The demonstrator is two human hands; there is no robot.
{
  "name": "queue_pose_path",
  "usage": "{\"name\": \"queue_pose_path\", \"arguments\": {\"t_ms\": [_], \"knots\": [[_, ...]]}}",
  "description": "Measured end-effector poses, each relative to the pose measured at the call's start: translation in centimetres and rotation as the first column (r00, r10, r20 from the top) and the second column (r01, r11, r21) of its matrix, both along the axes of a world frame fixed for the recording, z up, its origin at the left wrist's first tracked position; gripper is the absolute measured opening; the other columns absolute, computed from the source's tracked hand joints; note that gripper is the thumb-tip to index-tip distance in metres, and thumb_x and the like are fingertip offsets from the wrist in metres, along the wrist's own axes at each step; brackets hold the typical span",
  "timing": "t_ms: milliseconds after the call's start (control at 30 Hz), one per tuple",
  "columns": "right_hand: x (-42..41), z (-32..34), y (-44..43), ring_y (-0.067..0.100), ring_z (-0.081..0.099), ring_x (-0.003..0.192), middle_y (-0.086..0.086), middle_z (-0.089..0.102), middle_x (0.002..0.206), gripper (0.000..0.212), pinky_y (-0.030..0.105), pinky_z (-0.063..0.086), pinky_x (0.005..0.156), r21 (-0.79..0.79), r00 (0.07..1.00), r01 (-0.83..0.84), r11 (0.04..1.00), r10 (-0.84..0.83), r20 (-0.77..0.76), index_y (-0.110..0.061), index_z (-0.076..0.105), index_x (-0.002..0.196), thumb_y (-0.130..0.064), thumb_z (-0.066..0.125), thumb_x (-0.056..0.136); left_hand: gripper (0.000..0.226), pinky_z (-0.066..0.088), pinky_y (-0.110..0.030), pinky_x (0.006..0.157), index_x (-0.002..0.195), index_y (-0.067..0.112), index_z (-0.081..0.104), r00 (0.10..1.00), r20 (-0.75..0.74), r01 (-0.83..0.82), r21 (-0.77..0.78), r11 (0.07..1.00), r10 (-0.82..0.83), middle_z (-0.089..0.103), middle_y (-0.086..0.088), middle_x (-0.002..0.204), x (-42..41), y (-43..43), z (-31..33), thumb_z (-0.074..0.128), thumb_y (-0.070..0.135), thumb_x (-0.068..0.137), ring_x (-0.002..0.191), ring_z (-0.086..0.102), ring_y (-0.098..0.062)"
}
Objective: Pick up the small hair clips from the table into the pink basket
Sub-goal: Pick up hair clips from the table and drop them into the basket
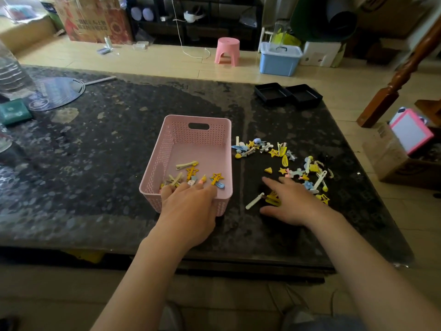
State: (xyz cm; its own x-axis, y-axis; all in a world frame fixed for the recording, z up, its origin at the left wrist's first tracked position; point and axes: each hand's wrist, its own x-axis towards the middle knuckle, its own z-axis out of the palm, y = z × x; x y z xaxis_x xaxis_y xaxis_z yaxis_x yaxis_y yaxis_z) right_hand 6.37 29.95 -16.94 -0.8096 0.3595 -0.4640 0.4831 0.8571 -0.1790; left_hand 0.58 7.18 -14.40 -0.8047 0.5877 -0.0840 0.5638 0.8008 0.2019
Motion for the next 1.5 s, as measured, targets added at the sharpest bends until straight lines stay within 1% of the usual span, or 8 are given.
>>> {"name": "queue_pose_path", "arguments": {"t_ms": [367, 633, 767, 967, 1133, 1267, 1400, 1500], "knots": [[-1.0, 0.0, -0.2, 0.026, 0.053, 0.121, 0.003, 0.056, 0.129, 0.041, 0.037, 0.049, 0.094, 0.117, 0.989, -0.055, 0.992, 0.07, -0.129, -0.028, 0.066, 0.126, -0.009, 0.067, 0.09, 0.018, 0.028, -0.049, 0.101, 0.112, 0.03, 0.052, 1.0, 0.017, 0.0, 0.002, 1.0, 0.0, 0.058, 0.007, 0.116, 0.1, -0.1, 0.1, 0.039, 0.033, 0.099, 0.109, 0.049, -0.021], [-1.3, 0.3, 1.5, 0.02, 0.063, 0.092, 0.001, 0.063, 0.107, 0.022, 0.034, 0.056, 0.073, -0.216, 0.949, 0.175, 0.961, -0.223, -0.223, -0.03, 0.067, 0.091, -0.01, 0.073, 0.086, 0.018, 0.029, -0.048, 0.099, 0.109, 0.029, 0.052, 1.0, -0.002, 0.006, 0.006, 1.0, -0.006, 0.058, 0.007, 0.112, 0.0, -0.1, -0.1, 0.038, 0.033, 0.099, 0.105, 0.049, -0.022], [-1.4, 1.4, 2.3, 0.024, 0.069, 0.077, 0.008, 0.066, 0.092, 0.021, 0.039, 0.062, 0.068, -0.455, 0.857, 0.279, 0.845, -0.433, -0.279, -0.02, 0.07, 0.096, -0.003, 0.074, 0.085, 0.017, 0.028, -0.048, 0.097, 0.105, 0.031, 0.053, 1.0, 0.004, 0.002, -0.004, 1.0, -0.002, 0.059, 0.007, 0.111, 0.0, -0.1, -0.1, 0.038, 0.035, 0.099, 0.104, 0.049, -0.022], [-2.8, 4.7, -1.2, 0.023, 0.07, 0.077, 0.011, 0.068, 0.095, 0.023, 0.033, 0.062, 0.063, -0.679, 0.726, 0.101, 0.728, -0.521, -0.45, -0.017, 0.069, 0.098, 0.003, 0.07, 0.087, 0.016, 0.028, -0.047, 0.096, 0.104, 0.029, 0.052, 1.0, -0.017, 0.005, 0.008, 1.0, -0.005, 0.059, 0.006, 0.11, 0.1, -0.1, 0.0, 0.038, 0.033, 0.099, 0.104, 0.049, -0.022], [-4.6, 6.4, -5.4, 0.015, 0.07, 0.067, 0.008, 0.071, 0.085, 0.023, 0.029, 0.06, 0.059, -0.655, 0.685, -0.121, 0.746, -0.415, -0.598, -0.016, 0.072, 0.106, -0.003, 0.073, 0.086, 0.016, 0.027, -0.048, 0.097, 0.108, 0.029, 0.052, 1.0, -0.022, 0.003, 0.009, 1.0, -0.003, 0.058, 0.006, 0.117, 0.2, -0.1, -0.1, 0.04, 0.032, 0.098, 0.109, 0.048, -0.023], [-5.2, 5.9, -6.2, 0.011, 0.07, 0.099, 0.004, 0.073, 0.11, 0.038, 0.032, 0.057, 0.09, -0.611, 0.739, -0.212, 0.763, -0.284, -0.611, -0.016, 0.067, 0.127, -0.015, 0.072, 0.089, 0.019, 0.027, -0.046, 0.093, 0.111, 0.028, 0.053, 0.999, -0.04, 0.013, 0.013, 1.0, -0.012, 0.059, 0.005, 0.113, 0.1, -0.2, -0.2, 0.04, 0.031, 0.097, 0.105, 0.048, -0.023], [-4.9, 5.7, -4.0, 0.012, 0.062, 0.112, 0.001, 0.065, 0.126, 0.041, 0.033, 0.051, 0.097, -0.408, 0.761, -0.055, 0.911, -0.226, -0.608, -0.022, 0.061, 0.135, -0.022, 0.064, 0.094, 0.011, 0.028, -0.047, 0.094, 0.102, 0.03, 0.051, 0.999, -0.03, 0.018, 0.041, 0.999, -0.016, 0.058, 0.007, 0.108, 0.1, -0.3, -0.2, 0.041, 0.032, 0.097, 0.102, 0.048, -0.022], [-4.0, 4.6, -2.1, 0.022, 0.054, 0.123, 0.006, 0.055, 0.139, 0.054, 0.034, 0.045, 0.095, -0.14, 0.903, 0.14, 0.98, -0.185, -0.388, -0.02, 0.049, 0.144, -0.036, 0.062, 0.094, 0.013, 0.027, -0.047, 0.094, 0.102, 0.031, 0.052, 1.0, -0.025, 0.013, 0.033, 0.999, -0.013, 0.059, 0.007, 0.109, 0.0, -0.2, -0.3, 0.04, 0.031, 0.097, 0.102, 0.049, -0.022]]}}
